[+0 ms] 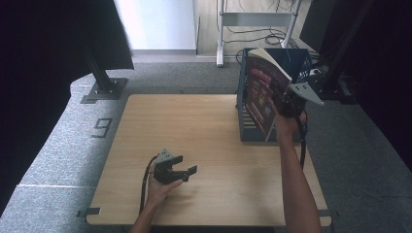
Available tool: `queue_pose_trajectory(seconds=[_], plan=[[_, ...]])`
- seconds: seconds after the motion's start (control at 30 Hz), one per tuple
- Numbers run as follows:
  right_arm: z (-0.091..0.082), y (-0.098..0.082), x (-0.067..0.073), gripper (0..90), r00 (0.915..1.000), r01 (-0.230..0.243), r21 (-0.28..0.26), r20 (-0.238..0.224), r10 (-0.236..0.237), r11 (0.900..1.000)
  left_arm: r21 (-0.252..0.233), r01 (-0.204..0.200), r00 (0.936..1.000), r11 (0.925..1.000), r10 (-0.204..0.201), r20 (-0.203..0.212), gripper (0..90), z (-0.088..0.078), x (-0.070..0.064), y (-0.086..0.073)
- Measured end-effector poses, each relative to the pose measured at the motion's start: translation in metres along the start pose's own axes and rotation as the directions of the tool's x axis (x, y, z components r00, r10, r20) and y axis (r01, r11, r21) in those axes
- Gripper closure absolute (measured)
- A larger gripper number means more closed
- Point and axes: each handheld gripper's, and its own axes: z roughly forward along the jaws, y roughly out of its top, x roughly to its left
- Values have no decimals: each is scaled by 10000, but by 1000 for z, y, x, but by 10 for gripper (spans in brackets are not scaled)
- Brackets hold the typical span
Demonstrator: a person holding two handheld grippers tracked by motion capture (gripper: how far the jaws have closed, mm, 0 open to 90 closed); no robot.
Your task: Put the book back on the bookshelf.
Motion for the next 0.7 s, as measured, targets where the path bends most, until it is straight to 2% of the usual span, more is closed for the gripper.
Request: queue_pose_trajectory(seconds=[0.47, 0.7], plan=[[15, -1, 1, 815, 9997, 116, 127, 216, -119, 9999, 64, -23, 10000, 10000, 22, 39, 181, 2, -1, 0], [25, -1, 0, 815, 9995, 29, 101, 321, -32, 9999, 32, -16, 10000, 10000, 16, 28, 181, 0, 0, 0]])
